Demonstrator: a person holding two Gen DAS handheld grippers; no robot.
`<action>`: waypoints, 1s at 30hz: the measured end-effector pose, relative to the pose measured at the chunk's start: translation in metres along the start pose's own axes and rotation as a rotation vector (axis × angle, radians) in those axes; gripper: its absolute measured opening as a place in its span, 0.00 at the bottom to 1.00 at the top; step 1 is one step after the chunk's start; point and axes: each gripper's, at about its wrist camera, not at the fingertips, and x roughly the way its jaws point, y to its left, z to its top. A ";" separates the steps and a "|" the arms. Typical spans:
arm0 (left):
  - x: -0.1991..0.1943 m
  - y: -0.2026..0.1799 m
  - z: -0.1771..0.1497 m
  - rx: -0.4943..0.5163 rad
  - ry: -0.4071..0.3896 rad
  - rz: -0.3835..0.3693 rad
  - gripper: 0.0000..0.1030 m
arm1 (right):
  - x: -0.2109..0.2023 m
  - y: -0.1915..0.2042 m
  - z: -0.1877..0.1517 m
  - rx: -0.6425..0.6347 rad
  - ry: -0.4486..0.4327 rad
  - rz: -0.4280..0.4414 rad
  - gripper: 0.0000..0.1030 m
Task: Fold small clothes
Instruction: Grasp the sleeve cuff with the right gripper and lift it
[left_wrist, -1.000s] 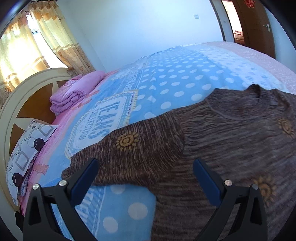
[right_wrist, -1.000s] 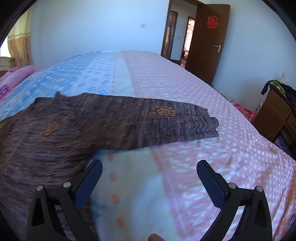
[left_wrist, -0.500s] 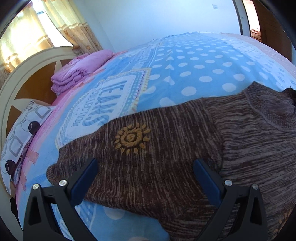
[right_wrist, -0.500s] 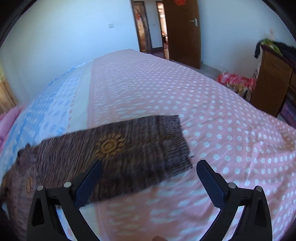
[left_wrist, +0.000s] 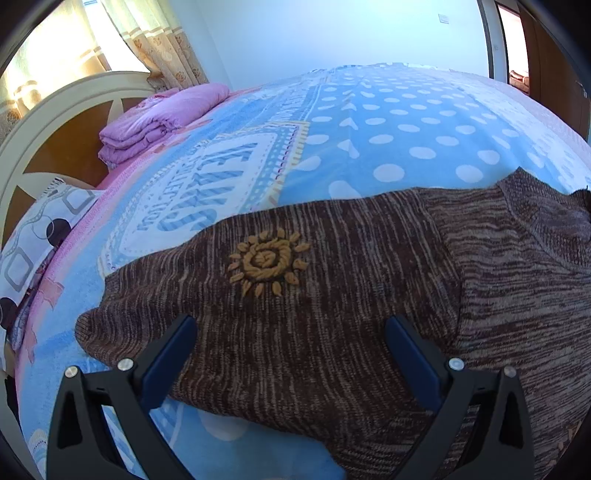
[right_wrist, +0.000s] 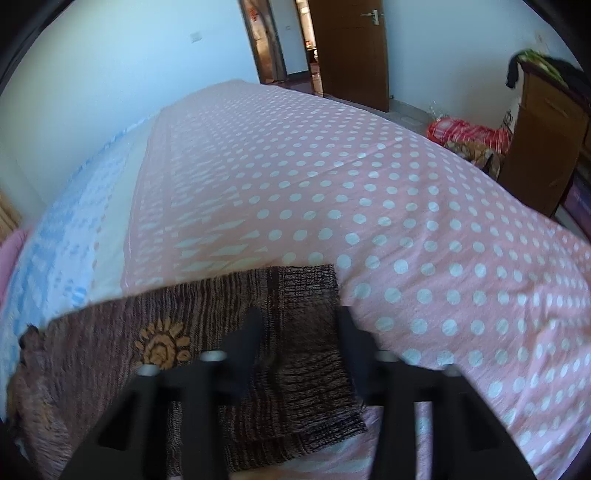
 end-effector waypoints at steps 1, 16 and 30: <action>0.001 -0.001 0.000 0.004 0.003 0.001 1.00 | -0.003 0.002 -0.001 -0.009 0.001 0.011 0.08; 0.010 0.011 -0.002 -0.061 0.040 -0.094 1.00 | -0.119 0.079 0.019 -0.046 -0.120 0.225 0.07; 0.011 0.020 -0.005 -0.101 0.039 -0.145 1.00 | -0.206 0.233 0.010 -0.234 -0.152 0.434 0.07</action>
